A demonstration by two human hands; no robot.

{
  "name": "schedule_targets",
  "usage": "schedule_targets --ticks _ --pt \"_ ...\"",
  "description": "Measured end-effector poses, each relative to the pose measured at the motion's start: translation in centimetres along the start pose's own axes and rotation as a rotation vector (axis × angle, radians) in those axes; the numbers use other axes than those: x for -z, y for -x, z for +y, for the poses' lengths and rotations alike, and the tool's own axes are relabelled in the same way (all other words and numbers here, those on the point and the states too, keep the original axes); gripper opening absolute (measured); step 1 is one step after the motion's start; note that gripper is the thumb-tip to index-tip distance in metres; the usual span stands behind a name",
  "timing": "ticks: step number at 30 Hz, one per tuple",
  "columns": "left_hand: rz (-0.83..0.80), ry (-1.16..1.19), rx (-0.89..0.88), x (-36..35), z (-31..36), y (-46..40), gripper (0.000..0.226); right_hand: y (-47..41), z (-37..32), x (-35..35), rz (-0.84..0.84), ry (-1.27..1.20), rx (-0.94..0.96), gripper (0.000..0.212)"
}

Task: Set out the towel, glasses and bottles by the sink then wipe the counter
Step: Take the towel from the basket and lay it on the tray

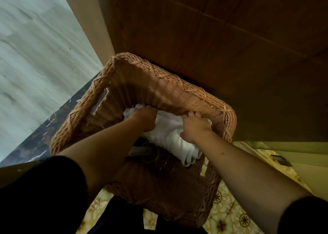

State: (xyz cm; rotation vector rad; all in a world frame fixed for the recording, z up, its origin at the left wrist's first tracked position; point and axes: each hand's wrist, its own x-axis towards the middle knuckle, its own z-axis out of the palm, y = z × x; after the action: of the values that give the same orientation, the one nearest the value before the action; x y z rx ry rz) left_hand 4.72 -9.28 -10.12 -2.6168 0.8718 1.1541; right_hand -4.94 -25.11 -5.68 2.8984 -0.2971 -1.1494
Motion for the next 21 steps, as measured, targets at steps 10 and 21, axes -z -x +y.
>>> schedule_targets --ticks 10,21 --pt "0.033 -0.142 -0.053 -3.8 -2.9 -6.9 0.065 -3.9 -1.3 -2.4 -0.048 0.116 -0.13 0.068" --pt "0.111 -0.278 -0.108 -5.5 -2.9 -9.8 0.058 -6.0 -0.9 -2.9 -0.144 0.017 -0.221 0.086"
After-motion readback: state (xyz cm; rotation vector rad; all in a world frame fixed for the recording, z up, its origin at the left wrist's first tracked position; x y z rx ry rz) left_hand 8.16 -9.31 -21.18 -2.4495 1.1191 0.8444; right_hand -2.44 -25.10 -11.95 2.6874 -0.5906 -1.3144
